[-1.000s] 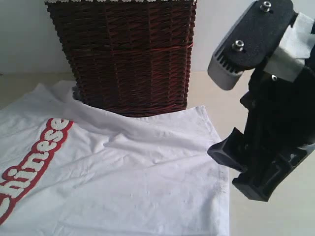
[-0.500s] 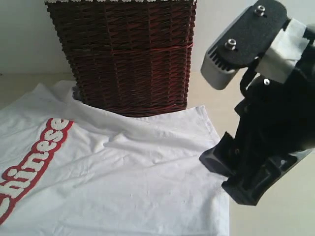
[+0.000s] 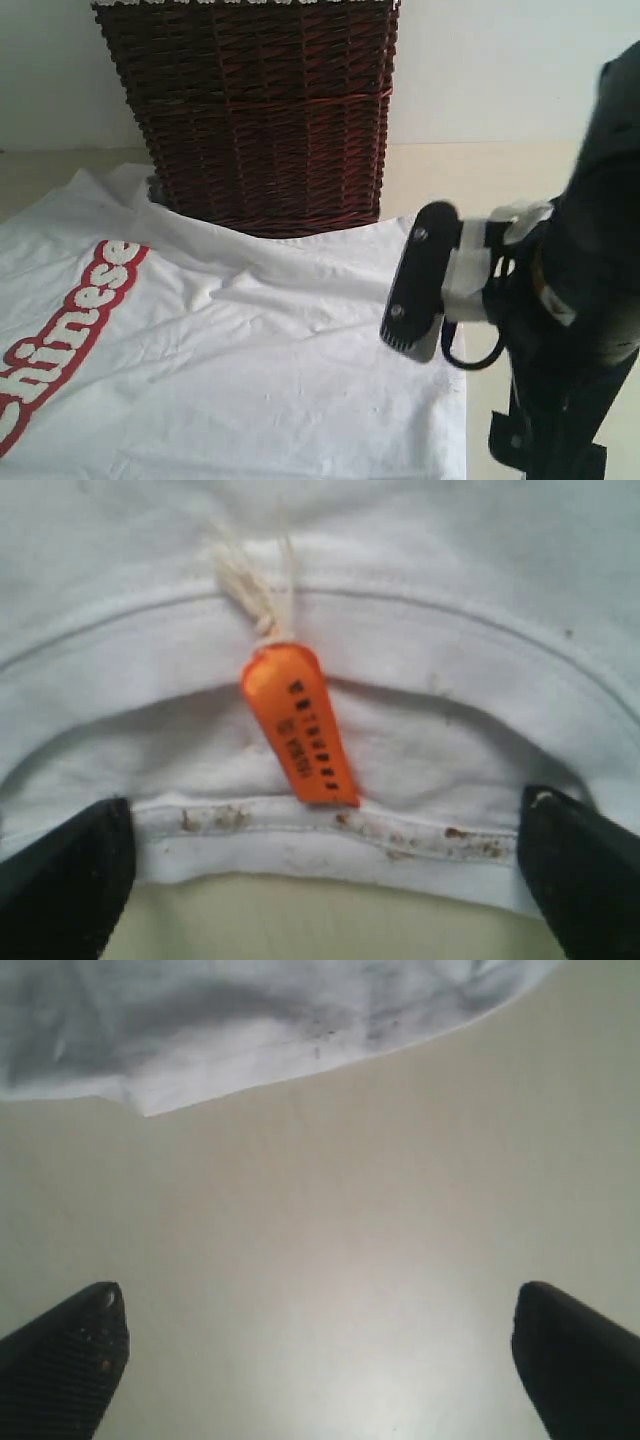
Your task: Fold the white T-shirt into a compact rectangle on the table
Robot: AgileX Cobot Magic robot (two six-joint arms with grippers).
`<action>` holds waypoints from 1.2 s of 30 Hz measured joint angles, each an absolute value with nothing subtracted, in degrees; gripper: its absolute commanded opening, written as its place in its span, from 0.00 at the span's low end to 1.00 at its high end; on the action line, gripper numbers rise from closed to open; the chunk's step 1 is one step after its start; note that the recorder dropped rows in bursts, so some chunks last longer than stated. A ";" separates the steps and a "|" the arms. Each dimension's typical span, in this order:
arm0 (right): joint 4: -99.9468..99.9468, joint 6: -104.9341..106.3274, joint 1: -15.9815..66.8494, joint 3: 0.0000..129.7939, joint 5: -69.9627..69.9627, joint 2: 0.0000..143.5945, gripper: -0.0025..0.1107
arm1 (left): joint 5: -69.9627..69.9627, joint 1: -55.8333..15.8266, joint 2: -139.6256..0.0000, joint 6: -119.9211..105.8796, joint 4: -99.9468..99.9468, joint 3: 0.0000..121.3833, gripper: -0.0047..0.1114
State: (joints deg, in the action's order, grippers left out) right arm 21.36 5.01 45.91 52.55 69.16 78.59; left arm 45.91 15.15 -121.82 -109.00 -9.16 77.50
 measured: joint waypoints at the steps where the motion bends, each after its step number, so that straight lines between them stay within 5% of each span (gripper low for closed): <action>1: 20.88 6.96 45.91 52.51 68.28 79.56 0.95 | 45.91 15.15 -121.82 -109.00 -9.16 77.50 0.93; 12: 7.47 23.47 33.08 58.06 58.83 87.67 0.95 | 45.91 15.15 -121.82 -109.00 -9.16 77.50 0.93; 36: 11.37 34.41 25.93 59.52 44.10 105.72 0.95 | 45.91 15.15 -121.82 -109.00 -9.16 77.50 0.93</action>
State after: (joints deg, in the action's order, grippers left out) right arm 11.37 34.41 25.93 59.52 44.10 105.72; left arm 45.91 15.15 -121.82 -109.00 -9.16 77.50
